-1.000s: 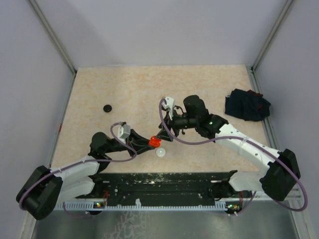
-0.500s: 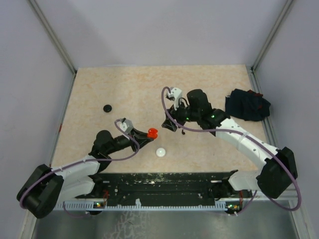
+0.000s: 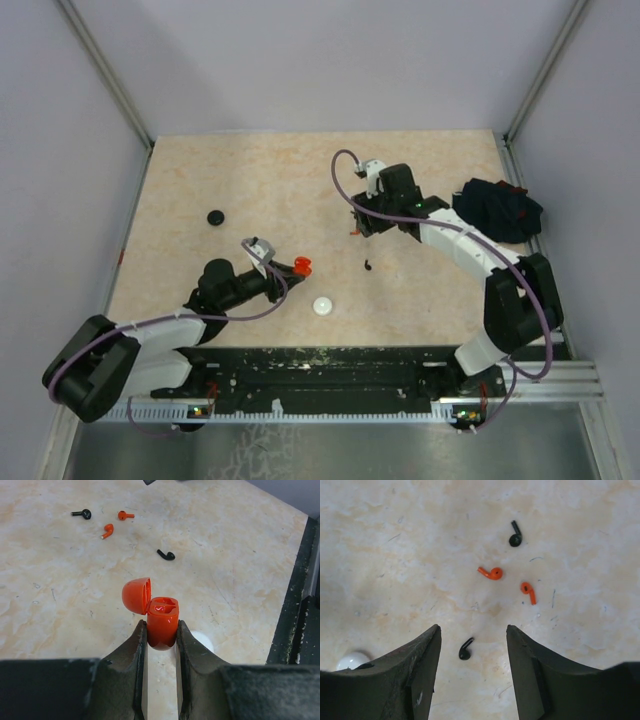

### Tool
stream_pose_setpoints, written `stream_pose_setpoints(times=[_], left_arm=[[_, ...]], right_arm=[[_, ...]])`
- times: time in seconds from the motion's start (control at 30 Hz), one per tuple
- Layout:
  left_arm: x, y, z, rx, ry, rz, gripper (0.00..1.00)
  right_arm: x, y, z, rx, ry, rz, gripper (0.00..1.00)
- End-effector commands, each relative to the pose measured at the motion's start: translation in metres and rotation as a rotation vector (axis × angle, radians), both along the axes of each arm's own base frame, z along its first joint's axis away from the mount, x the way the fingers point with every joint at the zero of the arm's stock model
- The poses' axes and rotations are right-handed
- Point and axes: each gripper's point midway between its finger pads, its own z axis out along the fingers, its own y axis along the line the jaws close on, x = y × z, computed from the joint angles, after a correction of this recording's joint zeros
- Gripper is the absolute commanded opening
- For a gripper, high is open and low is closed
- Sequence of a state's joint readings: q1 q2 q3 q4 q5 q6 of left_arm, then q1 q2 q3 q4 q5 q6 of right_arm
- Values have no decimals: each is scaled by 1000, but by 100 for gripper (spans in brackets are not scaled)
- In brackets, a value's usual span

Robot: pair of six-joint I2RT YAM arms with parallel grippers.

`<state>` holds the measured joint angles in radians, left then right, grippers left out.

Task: Insert the wireless bluetooth earbuds into the charging case
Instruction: Pick up the earbud from the center of the board.

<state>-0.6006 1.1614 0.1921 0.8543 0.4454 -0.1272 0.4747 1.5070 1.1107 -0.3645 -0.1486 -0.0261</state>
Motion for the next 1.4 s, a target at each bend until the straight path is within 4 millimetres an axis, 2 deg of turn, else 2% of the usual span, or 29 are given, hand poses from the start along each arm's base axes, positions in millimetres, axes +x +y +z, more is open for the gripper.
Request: stream_pose_setpoints(times=[0.0, 0.17, 0.37, 0.57, 0.97, 1.37], left_arm=[[11, 4, 7, 13, -86, 45, 0], [11, 11, 4, 24, -171, 62, 0], [13, 14, 0, 28, -168, 88, 0], [13, 15, -3, 37, -162, 89, 0], [13, 16, -2, 44, -161, 93, 0], [12, 14, -3, 47, -157, 79, 0]], right_arm=[[39, 2, 16, -7, -78, -57, 54], [57, 6, -15, -17, 8, -151, 45], [68, 11, -36, 26, 73, -265, 42], [75, 12, -63, 8, 124, -309, 40], [84, 21, -82, 26, 152, -328, 34], [72, 26, -99, -11, 202, -306, 29]])
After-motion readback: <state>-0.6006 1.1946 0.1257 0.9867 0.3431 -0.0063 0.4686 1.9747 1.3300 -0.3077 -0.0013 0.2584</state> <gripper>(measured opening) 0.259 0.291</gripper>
